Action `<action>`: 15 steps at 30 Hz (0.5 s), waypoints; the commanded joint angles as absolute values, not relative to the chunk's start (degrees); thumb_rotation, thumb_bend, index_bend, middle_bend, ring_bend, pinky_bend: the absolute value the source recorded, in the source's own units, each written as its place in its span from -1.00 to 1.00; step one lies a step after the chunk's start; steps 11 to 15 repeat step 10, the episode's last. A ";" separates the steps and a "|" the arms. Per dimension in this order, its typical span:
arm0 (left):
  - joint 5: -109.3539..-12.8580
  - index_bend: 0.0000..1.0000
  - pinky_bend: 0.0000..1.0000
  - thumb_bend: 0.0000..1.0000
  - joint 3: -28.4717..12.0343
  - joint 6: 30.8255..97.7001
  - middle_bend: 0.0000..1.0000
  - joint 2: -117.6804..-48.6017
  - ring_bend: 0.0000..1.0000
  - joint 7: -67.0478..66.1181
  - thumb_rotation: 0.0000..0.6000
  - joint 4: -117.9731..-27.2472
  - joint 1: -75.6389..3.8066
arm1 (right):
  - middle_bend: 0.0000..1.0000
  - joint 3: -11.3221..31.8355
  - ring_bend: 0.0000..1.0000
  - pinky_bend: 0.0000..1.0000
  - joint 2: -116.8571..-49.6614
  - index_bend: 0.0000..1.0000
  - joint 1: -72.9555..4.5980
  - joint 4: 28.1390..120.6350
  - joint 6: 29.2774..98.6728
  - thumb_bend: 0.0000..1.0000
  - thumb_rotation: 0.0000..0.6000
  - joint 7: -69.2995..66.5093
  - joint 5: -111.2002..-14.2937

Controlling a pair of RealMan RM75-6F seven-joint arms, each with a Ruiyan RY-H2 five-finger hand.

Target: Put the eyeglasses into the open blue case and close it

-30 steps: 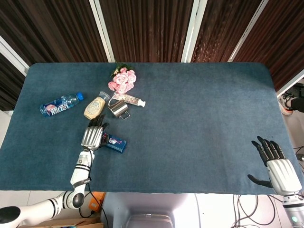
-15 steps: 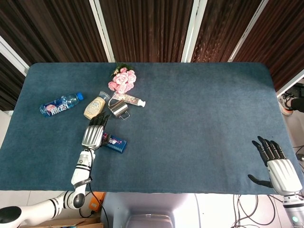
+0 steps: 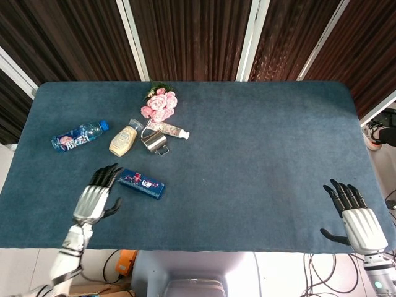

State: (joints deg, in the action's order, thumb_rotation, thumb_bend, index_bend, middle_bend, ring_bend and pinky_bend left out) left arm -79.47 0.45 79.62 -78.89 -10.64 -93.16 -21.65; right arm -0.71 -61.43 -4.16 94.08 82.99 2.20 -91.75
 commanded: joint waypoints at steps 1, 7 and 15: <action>-86.69 -1.00 -0.89 -0.24 9.05 93.87 -1.00 -70.18 -1.00 -9.00 1.00 -94.90 -8.42 | -1.00 -0.74 -1.00 -0.98 -62.19 -1.00 -4.48 94.27 82.29 -0.47 1.00 3.40 -91.51; -89.81 -1.00 -0.92 -0.27 7.30 98.66 -1.00 -70.19 -1.00 -10.11 1.00 -93.83 -5.76 | -1.00 -1.16 -1.00 -0.98 -63.16 -1.00 -4.65 94.43 81.79 -0.47 1.00 5.18 -91.95; -89.28 -1.00 -0.92 -0.27 6.99 97.17 -1.00 -69.19 -1.00 -8.90 1.00 -94.69 -5.56 | -1.00 -1.20 -1.00 -0.98 -63.44 -1.00 -4.76 94.32 81.54 -0.46 1.00 5.58 -91.90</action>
